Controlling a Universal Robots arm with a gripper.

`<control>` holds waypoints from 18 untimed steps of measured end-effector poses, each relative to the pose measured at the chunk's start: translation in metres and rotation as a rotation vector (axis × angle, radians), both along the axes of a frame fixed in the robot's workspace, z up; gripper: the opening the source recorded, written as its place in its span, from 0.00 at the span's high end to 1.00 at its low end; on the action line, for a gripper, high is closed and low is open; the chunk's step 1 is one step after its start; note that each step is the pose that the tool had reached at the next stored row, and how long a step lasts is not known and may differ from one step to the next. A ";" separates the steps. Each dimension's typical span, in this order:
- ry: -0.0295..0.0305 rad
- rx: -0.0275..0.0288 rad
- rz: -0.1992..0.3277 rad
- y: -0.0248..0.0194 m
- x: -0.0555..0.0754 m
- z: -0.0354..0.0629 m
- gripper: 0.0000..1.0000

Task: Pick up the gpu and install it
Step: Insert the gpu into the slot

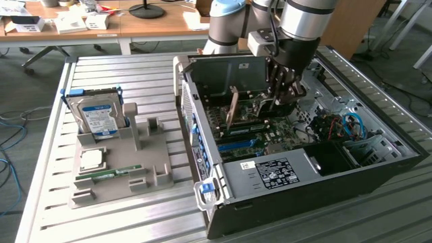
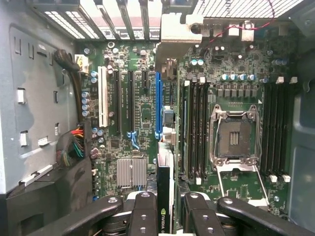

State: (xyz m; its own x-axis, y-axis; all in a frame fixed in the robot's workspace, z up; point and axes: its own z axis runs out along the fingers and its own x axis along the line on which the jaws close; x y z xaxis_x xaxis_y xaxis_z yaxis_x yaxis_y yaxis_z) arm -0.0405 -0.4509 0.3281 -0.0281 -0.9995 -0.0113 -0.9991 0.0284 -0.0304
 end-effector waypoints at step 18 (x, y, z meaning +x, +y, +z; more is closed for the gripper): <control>-0.0005 -0.0002 0.000 0.0000 -0.006 -0.0105 0.74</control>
State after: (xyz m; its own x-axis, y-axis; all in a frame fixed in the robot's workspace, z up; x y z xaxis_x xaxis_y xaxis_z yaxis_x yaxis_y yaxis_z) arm -0.0463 -0.4509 0.3175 -0.0281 -0.9995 -0.0111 -0.9991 0.0285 -0.0309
